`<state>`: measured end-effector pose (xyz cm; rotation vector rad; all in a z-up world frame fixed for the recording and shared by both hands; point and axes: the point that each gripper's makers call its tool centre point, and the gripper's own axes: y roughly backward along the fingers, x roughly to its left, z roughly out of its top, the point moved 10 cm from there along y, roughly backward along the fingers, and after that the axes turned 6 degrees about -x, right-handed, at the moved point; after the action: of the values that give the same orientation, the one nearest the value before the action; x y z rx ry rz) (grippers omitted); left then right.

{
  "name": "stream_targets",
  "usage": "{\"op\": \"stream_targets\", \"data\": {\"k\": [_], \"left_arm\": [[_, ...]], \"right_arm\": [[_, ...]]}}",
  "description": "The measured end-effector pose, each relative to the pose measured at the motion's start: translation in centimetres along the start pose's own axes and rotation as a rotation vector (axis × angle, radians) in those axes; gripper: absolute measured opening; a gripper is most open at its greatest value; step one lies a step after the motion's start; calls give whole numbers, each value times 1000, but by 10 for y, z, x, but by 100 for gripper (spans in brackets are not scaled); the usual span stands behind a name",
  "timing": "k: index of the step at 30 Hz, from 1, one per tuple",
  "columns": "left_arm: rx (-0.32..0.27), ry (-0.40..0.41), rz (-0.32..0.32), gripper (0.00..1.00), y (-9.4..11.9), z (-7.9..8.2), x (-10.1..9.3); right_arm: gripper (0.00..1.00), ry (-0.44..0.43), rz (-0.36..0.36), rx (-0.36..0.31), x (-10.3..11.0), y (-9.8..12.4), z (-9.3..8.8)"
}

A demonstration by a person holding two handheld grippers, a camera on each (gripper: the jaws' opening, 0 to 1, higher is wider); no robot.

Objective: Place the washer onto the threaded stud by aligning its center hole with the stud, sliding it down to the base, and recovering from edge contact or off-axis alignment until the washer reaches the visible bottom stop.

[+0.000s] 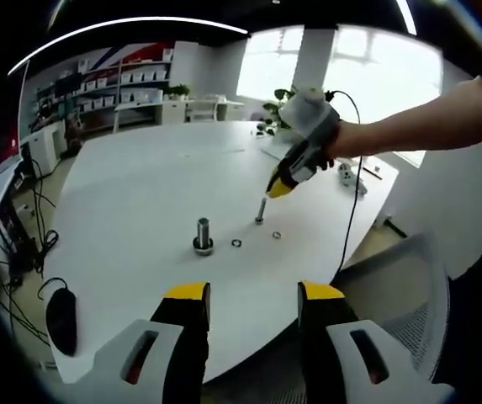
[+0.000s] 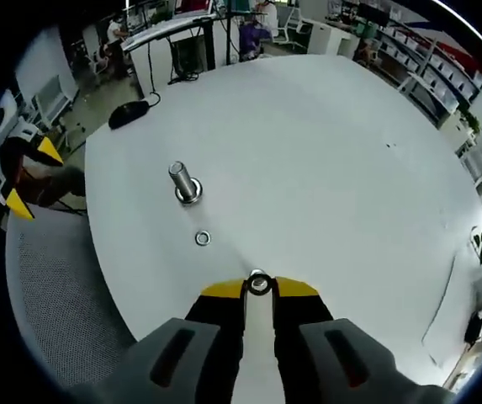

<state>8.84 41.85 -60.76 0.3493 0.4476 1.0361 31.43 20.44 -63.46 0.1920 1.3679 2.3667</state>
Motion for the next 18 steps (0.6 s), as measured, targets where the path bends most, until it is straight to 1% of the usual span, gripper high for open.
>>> {"op": "stream_targets", "data": {"k": [4,10,16,18], "left_arm": [[6,-1,2,40,1,-2,0],[6,3,8,40,4,-5,0],[3,11,18,40,7,-7,3],[2,11,20,40,8,-7,4]], "right_arm": [[13,28,2,28,-2,-7,0],[13,36,11,52,-5,-14,1],[13,47,18,82,-2,-18,1],[13,51,20,82,-2,-20,0]]}}
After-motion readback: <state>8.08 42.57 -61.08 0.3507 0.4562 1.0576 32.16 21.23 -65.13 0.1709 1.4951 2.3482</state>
